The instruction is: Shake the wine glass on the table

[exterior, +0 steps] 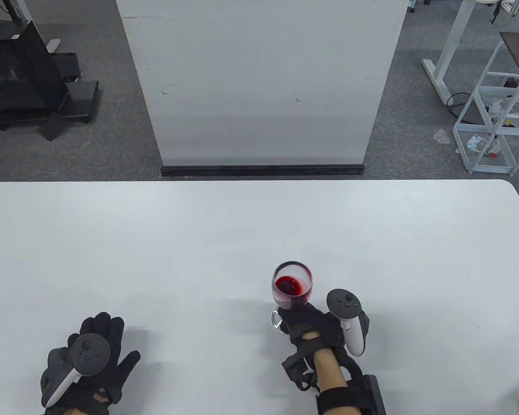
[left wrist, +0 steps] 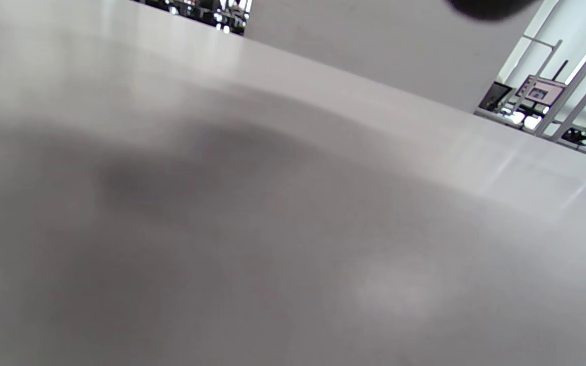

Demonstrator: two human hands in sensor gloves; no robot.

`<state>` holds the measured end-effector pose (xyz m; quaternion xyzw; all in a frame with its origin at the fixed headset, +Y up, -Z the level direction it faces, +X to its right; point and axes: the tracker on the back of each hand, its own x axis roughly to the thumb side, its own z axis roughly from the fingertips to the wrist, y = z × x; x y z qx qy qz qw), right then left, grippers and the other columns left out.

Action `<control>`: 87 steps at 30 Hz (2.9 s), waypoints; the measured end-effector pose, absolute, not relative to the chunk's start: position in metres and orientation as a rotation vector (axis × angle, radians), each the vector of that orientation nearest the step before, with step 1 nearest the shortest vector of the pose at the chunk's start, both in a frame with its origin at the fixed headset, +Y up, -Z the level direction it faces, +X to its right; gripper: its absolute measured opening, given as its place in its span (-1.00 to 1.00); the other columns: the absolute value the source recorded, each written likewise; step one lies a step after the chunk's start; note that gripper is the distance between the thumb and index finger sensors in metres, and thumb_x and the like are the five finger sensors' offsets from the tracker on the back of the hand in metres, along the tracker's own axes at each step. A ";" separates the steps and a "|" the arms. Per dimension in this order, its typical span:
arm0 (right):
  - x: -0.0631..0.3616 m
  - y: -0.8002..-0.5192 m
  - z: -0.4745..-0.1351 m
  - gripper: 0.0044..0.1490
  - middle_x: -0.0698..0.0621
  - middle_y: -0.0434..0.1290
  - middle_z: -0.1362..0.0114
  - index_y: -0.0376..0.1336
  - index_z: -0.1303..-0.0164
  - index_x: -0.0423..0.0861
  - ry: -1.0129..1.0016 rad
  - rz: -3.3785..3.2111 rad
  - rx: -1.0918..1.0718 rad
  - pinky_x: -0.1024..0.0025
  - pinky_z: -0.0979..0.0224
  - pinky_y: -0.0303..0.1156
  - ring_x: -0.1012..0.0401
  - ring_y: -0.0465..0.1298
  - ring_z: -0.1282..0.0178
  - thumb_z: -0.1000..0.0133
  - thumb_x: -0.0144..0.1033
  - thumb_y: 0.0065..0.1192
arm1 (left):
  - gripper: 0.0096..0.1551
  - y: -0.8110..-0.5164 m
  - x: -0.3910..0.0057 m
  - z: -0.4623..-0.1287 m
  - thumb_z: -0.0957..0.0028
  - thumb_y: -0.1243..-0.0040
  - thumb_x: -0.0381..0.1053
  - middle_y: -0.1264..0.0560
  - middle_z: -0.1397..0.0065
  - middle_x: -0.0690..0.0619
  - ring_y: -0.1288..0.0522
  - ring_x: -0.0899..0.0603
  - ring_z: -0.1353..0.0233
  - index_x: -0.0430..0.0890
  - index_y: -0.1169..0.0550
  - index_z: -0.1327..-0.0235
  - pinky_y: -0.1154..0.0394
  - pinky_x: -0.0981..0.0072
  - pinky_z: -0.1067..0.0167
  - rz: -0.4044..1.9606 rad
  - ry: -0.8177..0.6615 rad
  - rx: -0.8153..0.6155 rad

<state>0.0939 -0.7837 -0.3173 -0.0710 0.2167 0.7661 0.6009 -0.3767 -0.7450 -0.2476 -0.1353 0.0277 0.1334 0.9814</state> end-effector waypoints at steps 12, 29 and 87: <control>0.100 -0.783 -0.316 -0.33 -0.11 0.17 -0.60 0.14 -0.44 -0.05 0.425 1.836 -0.209 0.19 -0.16 0.44 0.02 0.42 -0.22 -0.17 -0.08 0.23 | -0.04 -0.745 -0.377 -0.248 0.08 0.19 0.45 0.45 -0.63 0.17 0.54 -0.10 -0.60 0.23 0.25 -0.47 0.55 -0.01 -0.46 0.272 0.050 -0.268; 0.101 -0.781 -0.317 -0.33 -0.11 0.19 -0.59 0.16 -0.43 -0.06 0.462 1.843 -0.185 0.18 -0.15 0.45 0.01 0.43 -0.22 -0.16 -0.07 0.26 | -0.04 -0.746 -0.376 -0.248 0.08 0.19 0.45 0.45 -0.63 0.17 0.54 -0.10 -0.60 0.23 0.25 -0.47 0.55 -0.01 -0.46 0.272 0.047 -0.273; 0.099 -0.777 -0.312 -0.31 -0.12 0.14 -0.61 0.14 -0.44 -0.09 0.400 1.892 -0.210 0.16 -0.17 0.43 0.03 0.41 -0.23 -0.17 -0.07 0.23 | -0.04 -0.749 -0.376 -0.250 0.07 0.19 0.45 0.46 -0.63 0.17 0.54 -0.10 -0.60 0.23 0.25 -0.47 0.55 -0.01 -0.46 0.271 0.045 -0.291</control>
